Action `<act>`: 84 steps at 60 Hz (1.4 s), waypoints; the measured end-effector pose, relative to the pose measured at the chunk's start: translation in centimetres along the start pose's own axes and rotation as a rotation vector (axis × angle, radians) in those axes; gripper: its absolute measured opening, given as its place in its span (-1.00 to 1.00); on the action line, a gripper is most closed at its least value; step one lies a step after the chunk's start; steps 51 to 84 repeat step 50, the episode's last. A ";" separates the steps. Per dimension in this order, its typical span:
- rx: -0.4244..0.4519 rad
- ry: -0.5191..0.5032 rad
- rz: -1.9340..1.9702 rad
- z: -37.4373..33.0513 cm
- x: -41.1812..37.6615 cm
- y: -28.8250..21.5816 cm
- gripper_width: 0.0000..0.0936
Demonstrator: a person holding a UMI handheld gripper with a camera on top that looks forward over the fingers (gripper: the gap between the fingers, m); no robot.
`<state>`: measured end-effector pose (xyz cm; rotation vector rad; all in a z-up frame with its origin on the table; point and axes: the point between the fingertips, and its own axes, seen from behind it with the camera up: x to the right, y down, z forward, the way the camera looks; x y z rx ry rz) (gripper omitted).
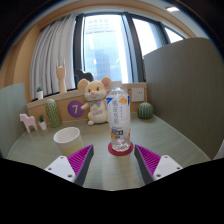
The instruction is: Pour water
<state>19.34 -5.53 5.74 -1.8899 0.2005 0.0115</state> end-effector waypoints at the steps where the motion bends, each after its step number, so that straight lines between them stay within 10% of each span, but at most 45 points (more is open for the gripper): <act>1: -0.006 -0.001 -0.003 -0.4 -0.3 0.4 0.79; 84: 0.058 -0.151 -0.103 -15.0 -11.9 -5.4 0.80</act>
